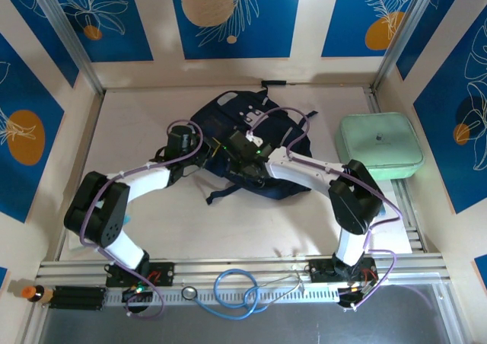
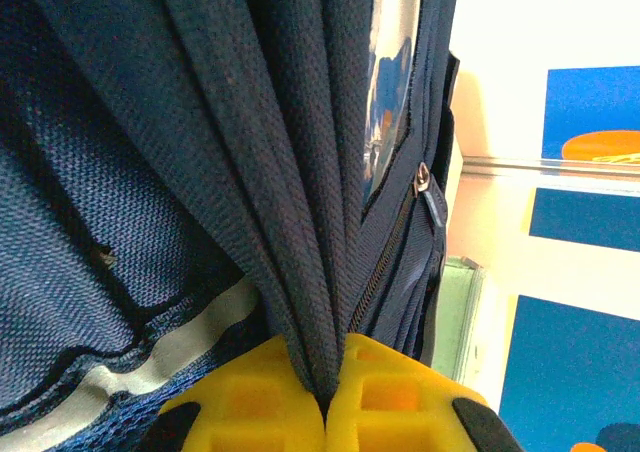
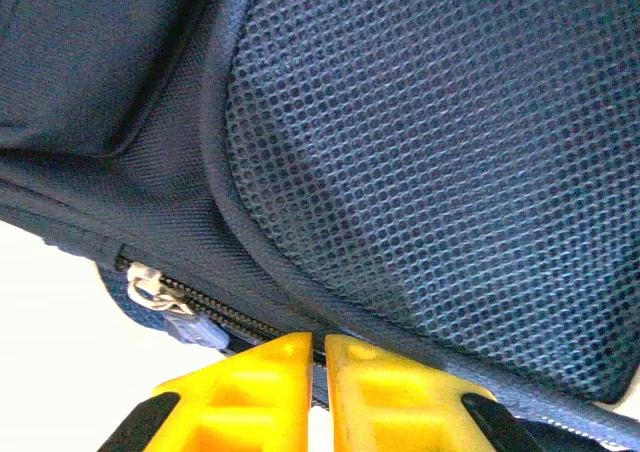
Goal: Pack the student bag
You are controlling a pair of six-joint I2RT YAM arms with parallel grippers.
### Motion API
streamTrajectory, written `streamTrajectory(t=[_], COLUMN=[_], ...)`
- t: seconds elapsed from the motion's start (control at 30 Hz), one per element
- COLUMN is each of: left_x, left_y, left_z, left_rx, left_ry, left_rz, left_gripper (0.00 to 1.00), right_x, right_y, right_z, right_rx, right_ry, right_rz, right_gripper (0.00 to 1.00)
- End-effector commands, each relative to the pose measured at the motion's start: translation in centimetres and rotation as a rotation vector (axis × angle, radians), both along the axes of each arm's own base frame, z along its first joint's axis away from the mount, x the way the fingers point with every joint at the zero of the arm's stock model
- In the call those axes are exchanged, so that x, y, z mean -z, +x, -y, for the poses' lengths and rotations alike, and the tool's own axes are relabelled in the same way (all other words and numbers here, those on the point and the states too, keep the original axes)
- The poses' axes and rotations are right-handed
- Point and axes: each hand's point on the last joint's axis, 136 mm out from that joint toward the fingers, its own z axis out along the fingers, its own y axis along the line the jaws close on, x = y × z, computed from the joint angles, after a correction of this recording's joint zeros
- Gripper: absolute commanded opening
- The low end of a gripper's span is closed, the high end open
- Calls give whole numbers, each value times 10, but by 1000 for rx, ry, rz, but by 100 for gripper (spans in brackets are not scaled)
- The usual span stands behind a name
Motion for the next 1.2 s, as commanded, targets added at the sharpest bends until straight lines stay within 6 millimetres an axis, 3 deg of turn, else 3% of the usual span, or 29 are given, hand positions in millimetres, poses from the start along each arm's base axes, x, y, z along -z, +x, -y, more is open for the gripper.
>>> streamTrajectory(t=[0.0, 0.17, 0.37, 0.63, 0.73, 0.93, 1.17], left_x=[-42, -44, -47, -44, -42, -37, -18], left_y=[17, 17, 16, 13, 10, -1, -12], left_z=[7, 9, 9, 9, 6, 0, -18], left_rx=[24, 35, 38, 41, 28, 8, -50], left_ry=[-53, -61, -65, -65, -66, -66, -8], left_rz=[124, 123, 128, 118, 112, 94, 49], left_gripper=[0, 0, 0, 0, 0, 0, 0], right_x=[1, -12, -1, 4, 16, 22, 27], right_y=[3, 5, 4, 15, 24, 46, 65], right_z=[1, -26, -42, -40, -35, -28, -25], right_rx=[-74, -153, -142, -109, -80, -74, -200], right_ry=[-37, 48, 138, 115, 88, -28, -126], right_rz=[2, 34, -32, -26, -37, 24, 117], right_gripper=[16, 31, 36, 40, 40, 39, 24])
